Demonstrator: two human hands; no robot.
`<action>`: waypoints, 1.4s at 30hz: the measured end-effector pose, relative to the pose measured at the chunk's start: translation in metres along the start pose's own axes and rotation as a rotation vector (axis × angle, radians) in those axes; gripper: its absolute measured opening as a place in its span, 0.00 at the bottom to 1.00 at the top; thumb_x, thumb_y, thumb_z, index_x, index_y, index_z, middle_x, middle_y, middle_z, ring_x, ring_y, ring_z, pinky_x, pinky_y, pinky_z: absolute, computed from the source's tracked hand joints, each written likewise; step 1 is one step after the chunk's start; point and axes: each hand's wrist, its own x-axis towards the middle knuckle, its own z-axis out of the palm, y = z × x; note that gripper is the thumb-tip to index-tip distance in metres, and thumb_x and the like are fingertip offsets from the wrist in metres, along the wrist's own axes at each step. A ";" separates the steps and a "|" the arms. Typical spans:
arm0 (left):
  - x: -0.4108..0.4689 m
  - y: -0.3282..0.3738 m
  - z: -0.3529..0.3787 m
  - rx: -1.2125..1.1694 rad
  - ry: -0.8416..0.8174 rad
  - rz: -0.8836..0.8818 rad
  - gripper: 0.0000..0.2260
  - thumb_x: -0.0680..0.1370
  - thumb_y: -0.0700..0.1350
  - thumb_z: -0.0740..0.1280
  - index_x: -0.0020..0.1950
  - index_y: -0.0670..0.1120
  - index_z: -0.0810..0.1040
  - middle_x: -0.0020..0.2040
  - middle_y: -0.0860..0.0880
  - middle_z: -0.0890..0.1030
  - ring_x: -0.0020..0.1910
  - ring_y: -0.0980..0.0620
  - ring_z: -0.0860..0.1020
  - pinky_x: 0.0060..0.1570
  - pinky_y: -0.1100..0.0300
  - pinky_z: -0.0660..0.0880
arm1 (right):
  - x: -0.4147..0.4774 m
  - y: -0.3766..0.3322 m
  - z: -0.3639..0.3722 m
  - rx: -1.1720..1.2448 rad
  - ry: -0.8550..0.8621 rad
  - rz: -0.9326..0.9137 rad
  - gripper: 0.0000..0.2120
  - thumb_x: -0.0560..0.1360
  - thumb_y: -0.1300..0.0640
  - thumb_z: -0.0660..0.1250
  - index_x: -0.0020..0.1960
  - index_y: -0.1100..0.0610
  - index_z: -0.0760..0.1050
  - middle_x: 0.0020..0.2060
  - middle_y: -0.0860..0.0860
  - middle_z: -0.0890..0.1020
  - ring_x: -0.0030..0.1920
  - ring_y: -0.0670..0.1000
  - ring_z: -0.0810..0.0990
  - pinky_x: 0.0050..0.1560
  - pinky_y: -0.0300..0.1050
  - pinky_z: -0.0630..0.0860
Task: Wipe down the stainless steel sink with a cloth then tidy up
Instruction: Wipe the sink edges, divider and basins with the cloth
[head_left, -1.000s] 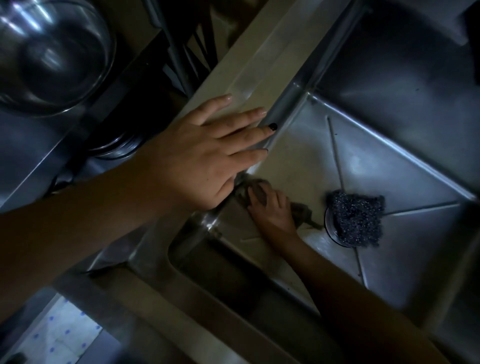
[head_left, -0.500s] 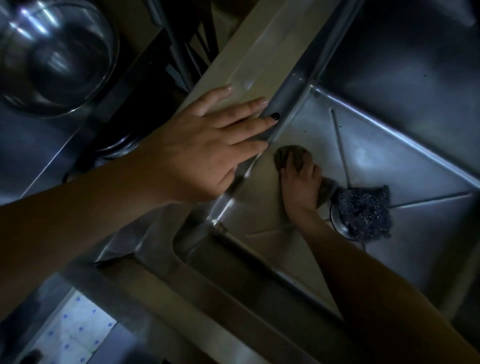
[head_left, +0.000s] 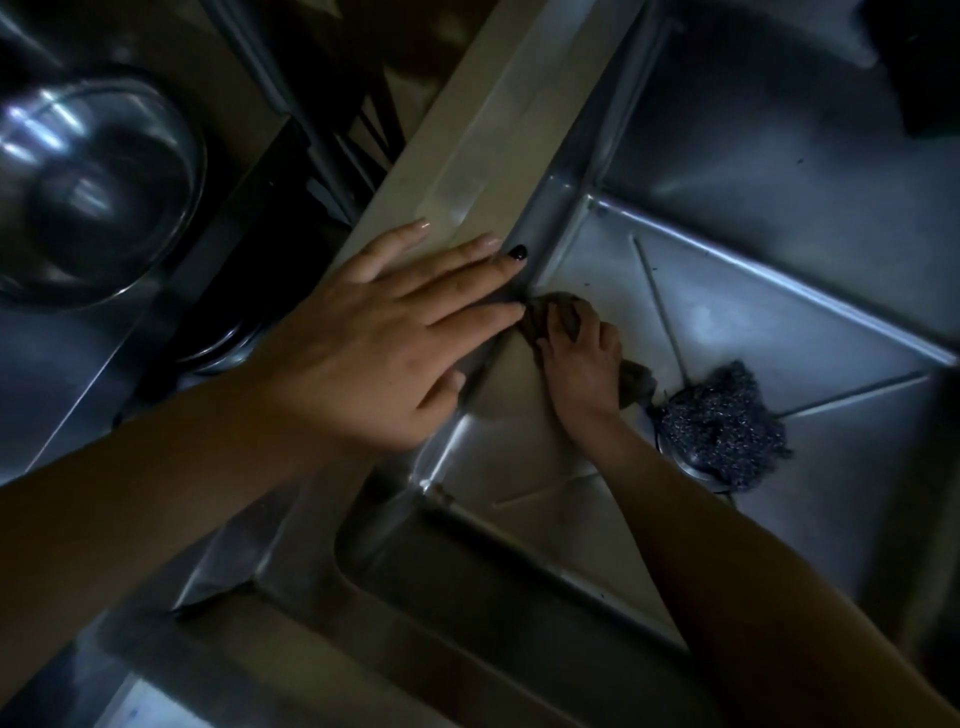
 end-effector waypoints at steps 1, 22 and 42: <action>0.001 -0.001 -0.001 -0.028 0.009 -0.012 0.24 0.73 0.50 0.56 0.68 0.46 0.69 0.72 0.45 0.65 0.72 0.50 0.61 0.70 0.50 0.53 | -0.002 0.001 -0.001 -0.021 -0.001 0.013 0.23 0.72 0.52 0.54 0.59 0.61 0.76 0.56 0.66 0.77 0.41 0.65 0.77 0.41 0.53 0.76; 0.121 -0.047 0.010 0.044 0.070 0.132 0.27 0.71 0.51 0.53 0.67 0.40 0.70 0.69 0.41 0.70 0.71 0.45 0.65 0.66 0.56 0.51 | 0.089 0.043 -0.027 0.013 -0.052 0.168 0.21 0.77 0.53 0.55 0.69 0.53 0.67 0.69 0.60 0.67 0.62 0.64 0.68 0.60 0.56 0.66; 0.123 -0.043 0.008 0.082 0.065 0.126 0.26 0.72 0.48 0.52 0.64 0.36 0.72 0.67 0.39 0.72 0.70 0.42 0.66 0.65 0.50 0.55 | 0.067 0.047 -0.032 0.436 0.023 0.596 0.23 0.80 0.47 0.53 0.73 0.52 0.58 0.69 0.58 0.62 0.67 0.60 0.61 0.68 0.55 0.58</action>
